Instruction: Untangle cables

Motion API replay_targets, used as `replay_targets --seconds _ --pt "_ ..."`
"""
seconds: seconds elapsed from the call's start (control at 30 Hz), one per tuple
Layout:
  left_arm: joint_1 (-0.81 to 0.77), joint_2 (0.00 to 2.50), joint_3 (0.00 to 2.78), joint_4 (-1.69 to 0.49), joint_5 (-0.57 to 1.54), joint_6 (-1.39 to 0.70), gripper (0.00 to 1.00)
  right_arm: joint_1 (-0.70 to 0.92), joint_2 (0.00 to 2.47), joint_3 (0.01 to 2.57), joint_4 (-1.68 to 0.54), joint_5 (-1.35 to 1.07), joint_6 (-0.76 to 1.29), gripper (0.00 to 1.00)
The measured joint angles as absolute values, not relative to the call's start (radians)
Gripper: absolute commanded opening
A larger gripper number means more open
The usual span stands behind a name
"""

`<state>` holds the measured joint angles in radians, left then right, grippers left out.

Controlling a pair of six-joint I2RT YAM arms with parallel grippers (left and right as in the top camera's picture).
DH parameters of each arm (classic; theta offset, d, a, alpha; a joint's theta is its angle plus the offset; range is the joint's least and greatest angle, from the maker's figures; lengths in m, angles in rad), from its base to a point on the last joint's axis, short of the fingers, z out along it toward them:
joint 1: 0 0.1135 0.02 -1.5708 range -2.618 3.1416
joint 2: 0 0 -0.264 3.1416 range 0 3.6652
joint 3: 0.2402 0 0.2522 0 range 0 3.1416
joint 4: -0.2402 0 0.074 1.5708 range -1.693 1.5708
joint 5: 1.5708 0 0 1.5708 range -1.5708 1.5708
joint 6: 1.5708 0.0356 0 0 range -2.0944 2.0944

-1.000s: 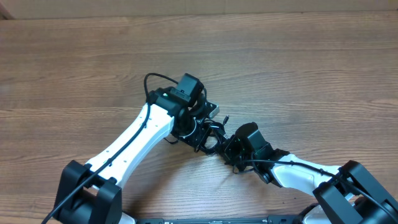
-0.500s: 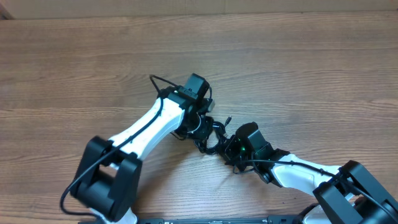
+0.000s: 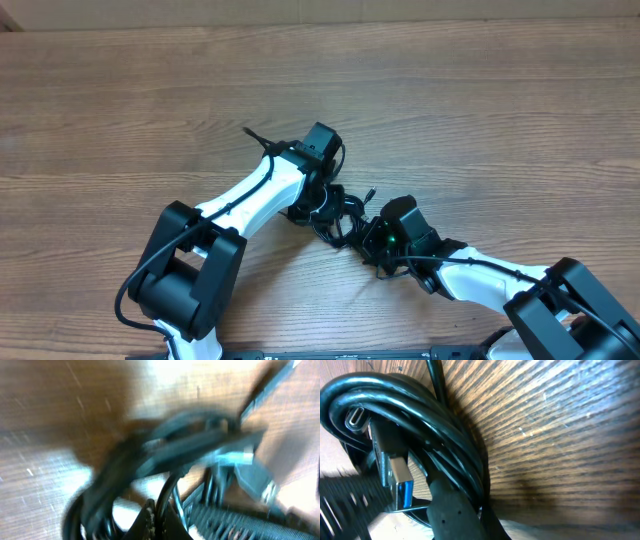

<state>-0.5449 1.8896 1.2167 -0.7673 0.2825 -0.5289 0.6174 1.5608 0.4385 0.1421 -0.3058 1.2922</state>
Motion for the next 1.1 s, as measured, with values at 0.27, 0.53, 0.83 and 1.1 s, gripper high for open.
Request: replay_targets --seconds 0.27,0.53,0.83,1.1 --pt "-0.568 1.894 1.213 -0.692 0.234 -0.647 0.04 0.603 1.529 0.428 0.118 -0.363 1.225 0.04" --pt "-0.588 1.934 1.212 -0.664 0.229 -0.680 0.04 0.603 1.344 0.405 0.099 -0.452 1.147 0.04" --pt "-0.587 1.938 1.212 -0.649 0.221 -0.700 0.11 0.611 1.130 0.404 0.097 -0.581 1.099 0.04" --pt "-0.529 1.945 1.271 -0.786 0.235 -0.655 0.95 0.611 1.127 0.404 0.008 -0.587 1.095 0.04"
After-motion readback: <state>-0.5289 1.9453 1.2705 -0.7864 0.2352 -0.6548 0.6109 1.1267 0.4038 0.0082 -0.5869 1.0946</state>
